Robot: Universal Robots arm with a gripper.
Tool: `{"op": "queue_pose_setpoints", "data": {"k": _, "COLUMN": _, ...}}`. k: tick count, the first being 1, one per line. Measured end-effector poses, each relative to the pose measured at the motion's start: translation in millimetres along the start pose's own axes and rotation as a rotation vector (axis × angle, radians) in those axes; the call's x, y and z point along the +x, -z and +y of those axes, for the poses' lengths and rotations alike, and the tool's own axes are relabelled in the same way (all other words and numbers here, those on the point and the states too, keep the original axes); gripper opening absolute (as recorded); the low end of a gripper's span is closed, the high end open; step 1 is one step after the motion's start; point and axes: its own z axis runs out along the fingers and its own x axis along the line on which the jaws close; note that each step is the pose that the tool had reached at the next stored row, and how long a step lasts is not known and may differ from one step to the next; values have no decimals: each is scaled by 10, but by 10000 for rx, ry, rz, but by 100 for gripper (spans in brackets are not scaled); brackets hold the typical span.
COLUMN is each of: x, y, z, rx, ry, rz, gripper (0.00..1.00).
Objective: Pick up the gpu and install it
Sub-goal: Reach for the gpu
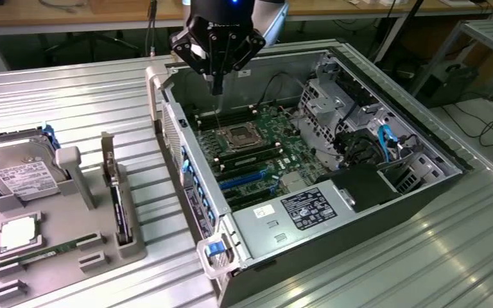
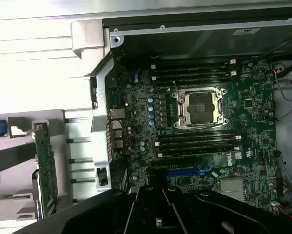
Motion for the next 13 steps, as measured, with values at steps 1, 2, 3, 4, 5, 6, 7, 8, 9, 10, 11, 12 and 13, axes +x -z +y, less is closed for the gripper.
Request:
{"op": "queue_pose_setpoints", "data": {"k": 1, "x": 6, "y": 0, "z": -1, "rx": -1, "ry": 0, "rz": 0, "gripper": 11}}
{"op": "queue_pose_setpoints", "data": {"k": 2, "x": 8, "y": 0, "z": -1, "rx": -1, "ry": 1, "rz": 0, "gripper": 11}}
{"op": "queue_pose_setpoints", "data": {"k": 3, "x": 10, "y": 0, "z": -1, "rx": 0, "ry": 2, "rz": 0, "gripper": 11}}
{"op": "queue_pose_setpoints", "data": {"k": 4, "x": 13, "y": 0, "z": -1, "rx": 0, "ry": 1, "rz": 0, "gripper": 11}}
{"op": "queue_pose_setpoints", "data": {"k": 5, "x": 13, "y": 0, "z": -1, "rx": 0, "ry": 1, "rz": 0, "gripper": 11}}
{"op": "queue_pose_setpoints", "data": {"k": 6, "x": 14, "y": 0, "z": -1, "rx": 0, "ry": 1, "rz": 0, "gripper": 11}}
{"op": "queue_pose_setpoints", "data": {"k": 7, "x": 16, "y": 0, "z": -1, "rx": 0, "ry": 1, "rz": 0, "gripper": 11}}
{"op": "queue_pose_setpoints", "data": {"k": 8, "x": 18, "y": 0, "z": -2, "rx": 0, "ry": 0, "rz": 0, "gripper": 11}}
{"op": "queue_pose_setpoints", "data": {"k": 9, "x": 21, "y": 0, "z": -2, "rx": 0, "ry": 0, "rz": 0, "gripper": 11}}
{"op": "queue_pose_setpoints", "data": {"k": 10, "x": 23, "y": 0, "z": -2, "rx": 0, "ry": 0, "rz": 0, "gripper": 11}}
{"op": "queue_pose_setpoints", "data": {"k": 11, "x": 26, "y": 0, "z": -2, "rx": 1, "ry": 0, "rz": 0, "gripper": 11}}
{"op": "queue_pose_setpoints", "data": {"k": 12, "x": 27, "y": 0, "z": -2, "rx": 0, "ry": 1, "rz": 0, "gripper": 11}}
{"op": "queue_pose_setpoints", "data": {"k": 13, "x": 30, "y": 0, "z": -2, "rx": 0, "ry": 0, "rz": 0, "gripper": 11}}
